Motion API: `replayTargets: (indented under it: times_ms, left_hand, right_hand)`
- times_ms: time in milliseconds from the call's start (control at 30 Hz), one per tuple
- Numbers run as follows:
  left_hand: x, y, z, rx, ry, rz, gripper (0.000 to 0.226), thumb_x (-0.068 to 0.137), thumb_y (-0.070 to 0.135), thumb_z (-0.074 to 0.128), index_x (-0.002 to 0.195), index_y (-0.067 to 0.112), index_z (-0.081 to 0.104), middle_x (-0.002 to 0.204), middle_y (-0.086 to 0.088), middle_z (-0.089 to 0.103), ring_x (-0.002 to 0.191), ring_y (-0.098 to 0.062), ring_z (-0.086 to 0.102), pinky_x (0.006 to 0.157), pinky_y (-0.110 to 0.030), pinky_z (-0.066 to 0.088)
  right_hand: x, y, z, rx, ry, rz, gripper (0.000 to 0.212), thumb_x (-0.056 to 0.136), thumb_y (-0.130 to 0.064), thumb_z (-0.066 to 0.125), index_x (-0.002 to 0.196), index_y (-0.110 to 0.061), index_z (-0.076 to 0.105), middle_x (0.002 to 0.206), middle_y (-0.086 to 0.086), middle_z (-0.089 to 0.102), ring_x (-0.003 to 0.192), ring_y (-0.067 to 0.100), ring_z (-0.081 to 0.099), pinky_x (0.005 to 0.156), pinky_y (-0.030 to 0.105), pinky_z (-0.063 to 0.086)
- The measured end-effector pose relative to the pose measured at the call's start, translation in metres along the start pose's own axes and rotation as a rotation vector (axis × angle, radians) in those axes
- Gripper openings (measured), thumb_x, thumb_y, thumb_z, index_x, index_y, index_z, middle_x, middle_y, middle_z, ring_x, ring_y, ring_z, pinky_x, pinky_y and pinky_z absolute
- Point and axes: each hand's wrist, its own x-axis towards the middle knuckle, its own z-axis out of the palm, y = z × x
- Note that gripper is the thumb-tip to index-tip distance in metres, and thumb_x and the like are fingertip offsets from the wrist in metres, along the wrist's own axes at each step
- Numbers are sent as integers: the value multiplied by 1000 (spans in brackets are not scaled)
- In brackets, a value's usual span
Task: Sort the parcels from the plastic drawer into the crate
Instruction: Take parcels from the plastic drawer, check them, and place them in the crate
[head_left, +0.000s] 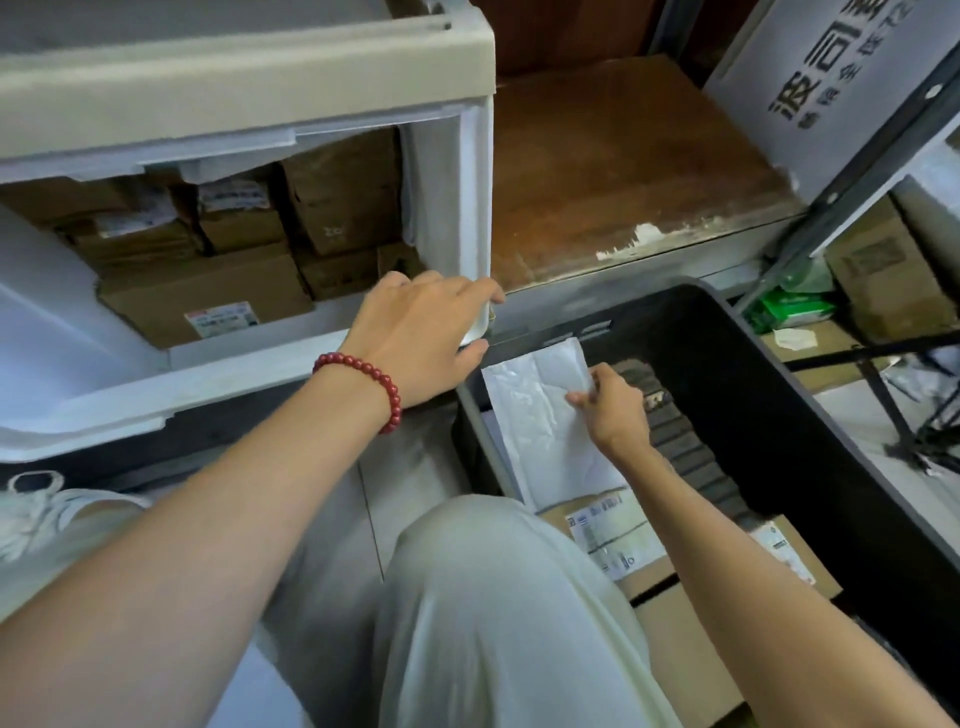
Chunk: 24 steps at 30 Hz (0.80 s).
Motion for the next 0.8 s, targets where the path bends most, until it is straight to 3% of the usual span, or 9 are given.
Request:
replayTargets:
  times_ms: [100,200,267,333,467,567,700,800]
  left_hand:
    - [0,0,7,-2,19,-11,41,94,38,47,134,32,39,127,7,58,113,-20,53,88,-37,40]
    - [2,4,10,-16,31,-1,41,95,38,47,134,32,38,127,7,57,114,-19,53,89,-36,39]
    - [2,6,8,-23,48,18,41,95,38,47,134,31,38,127,7,57,114,-19,52,91,-36,38]
    - [2,5,2,-43,67,24,41,95,37,47,134,31,39,127,7,57,114,-19,52,92,-36,38]
    - [0,0,-5,-54,93,11,42,94,37,48,135,30,40,124,7,58,114,-20,52,93,-38,39]
    - [-3,-4,-4,-42,67,2,43,94,37,48,135,30,39,126,6,57,116,-20,50,93,-38,39]
    - [-4,-5,-4,-27,45,5,43,94,37,49,136,30,38,128,6,56,118,-20,49,93,-37,38]
    - [-9,-9,-7,-20,41,-8,43,94,37,49,135,30,38,127,6,56,117,-20,50,93,-36,38]
  right_hand:
    - [12,-1,18,-72,-53,38,39,95,-21,59,129,-11,44,121,14,59,103,29,58,77,37,46]
    - [14,4,36,-41,-53,41,57,89,-17,67,136,-12,35,131,15,52,114,30,54,89,40,46]
    - [8,13,48,-242,17,-55,73,81,-19,76,138,-14,33,138,11,42,124,27,46,98,39,44]
    - [2,24,59,-415,31,-215,72,79,-24,77,138,-21,35,140,8,38,125,25,42,100,37,42]
    - [-1,42,73,-681,-330,-335,78,86,-31,69,148,-35,23,159,4,12,139,28,25,107,42,35]
    - [0,46,78,-820,-527,-282,93,85,-31,71,152,-36,7,162,-1,-9,148,32,-1,116,53,16]
    - [1,45,81,-933,-577,-325,98,87,-13,65,153,-29,-6,160,0,-21,148,32,-13,117,55,7]
    - [1,52,86,-959,-493,-406,107,87,-18,67,151,-29,-18,158,4,-27,146,34,-18,117,53,3]
